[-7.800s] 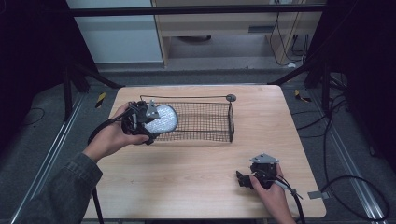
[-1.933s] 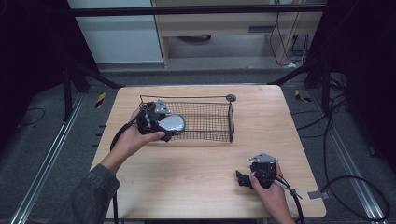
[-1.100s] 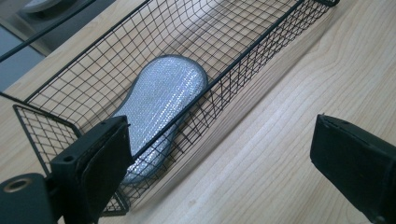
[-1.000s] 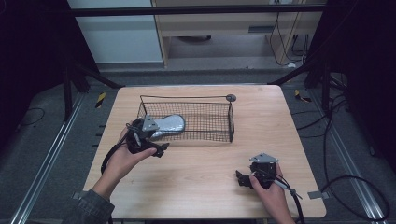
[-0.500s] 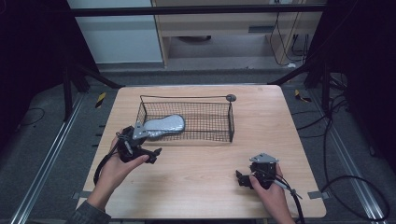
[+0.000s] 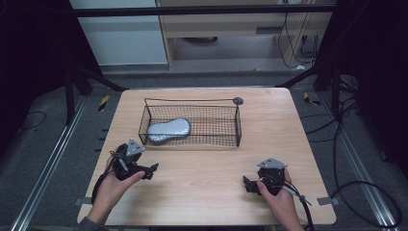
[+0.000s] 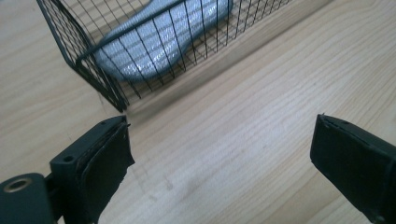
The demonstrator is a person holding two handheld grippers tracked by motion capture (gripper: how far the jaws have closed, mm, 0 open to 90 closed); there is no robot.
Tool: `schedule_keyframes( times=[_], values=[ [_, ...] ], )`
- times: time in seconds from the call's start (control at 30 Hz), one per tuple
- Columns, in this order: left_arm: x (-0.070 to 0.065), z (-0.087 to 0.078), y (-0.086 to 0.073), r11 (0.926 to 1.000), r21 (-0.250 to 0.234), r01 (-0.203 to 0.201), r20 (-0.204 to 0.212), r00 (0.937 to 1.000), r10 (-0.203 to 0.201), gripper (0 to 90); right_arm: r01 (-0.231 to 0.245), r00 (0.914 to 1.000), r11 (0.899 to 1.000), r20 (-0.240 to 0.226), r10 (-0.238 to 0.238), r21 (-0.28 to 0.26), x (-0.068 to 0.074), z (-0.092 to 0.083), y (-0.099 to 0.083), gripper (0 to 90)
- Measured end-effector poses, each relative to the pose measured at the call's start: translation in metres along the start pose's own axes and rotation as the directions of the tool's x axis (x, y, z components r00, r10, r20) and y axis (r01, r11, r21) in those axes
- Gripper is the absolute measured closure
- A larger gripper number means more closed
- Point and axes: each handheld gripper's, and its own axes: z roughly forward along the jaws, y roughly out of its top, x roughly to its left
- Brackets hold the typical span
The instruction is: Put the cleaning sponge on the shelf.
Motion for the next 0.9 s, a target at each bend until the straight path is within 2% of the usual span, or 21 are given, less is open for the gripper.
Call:
schedule_keyframes(
  times=[0.2, 0.53, 0.7, 0.8, 0.87, 0.9],
  values=[
    [0.005, 0.012, -0.015, 0.9991, 0.038, 0.019, 0.002, 0.9998, -0.019, 4.8, 0.0, 1.0, 1.0, 0.0, 0.0, 0.0, 0.0, 0.0, 0.0, 0.4],
    [0.019, 0.029, -0.034, 0.9943, 0.088, 0.059, -0.029, 0.998, -0.056, 4.8, -0.001, 1.0, 1.0, -0.001, 0.001, 0.0, 0.0, 0.0, 0.0, 0.4],
    [0.028, 0.037, -0.037, 0.9932, 0.079, 0.086, -0.045, 0.9956, -0.082, 4.9, -0.001, 1.0, 1.0, -0.001, 0.001, 0.0, 0.0, 0.0, 0.0, 0.4],
    [0.032, 0.044, -0.041, 0.9924, 0.086, 0.088, -0.059, 0.9948, -0.083, 4.8, 0.001, 1.0, 1.0, -0.001, -0.001, 0.0, 0.0, 0.0, 0.0, 0.4],
    [0.035, 0.048, -0.044, 0.9915, 0.084, 0.1, -0.049, 0.9942, -0.096, 4.7, 0.001, 1.0, 1.0, -0.001, -0.001, 0.0, 0.0, 0.0, 0.0, 0.3],
    [0.036, 0.049, -0.046, 0.9901, 0.073, 0.12, -0.038, 0.9923, -0.118, 3.6, -0.001, 1.0, 1.0, -0.002, 0.001, 0.0, 0.0, 0.0, 0.0, 0.4]
  ],
)
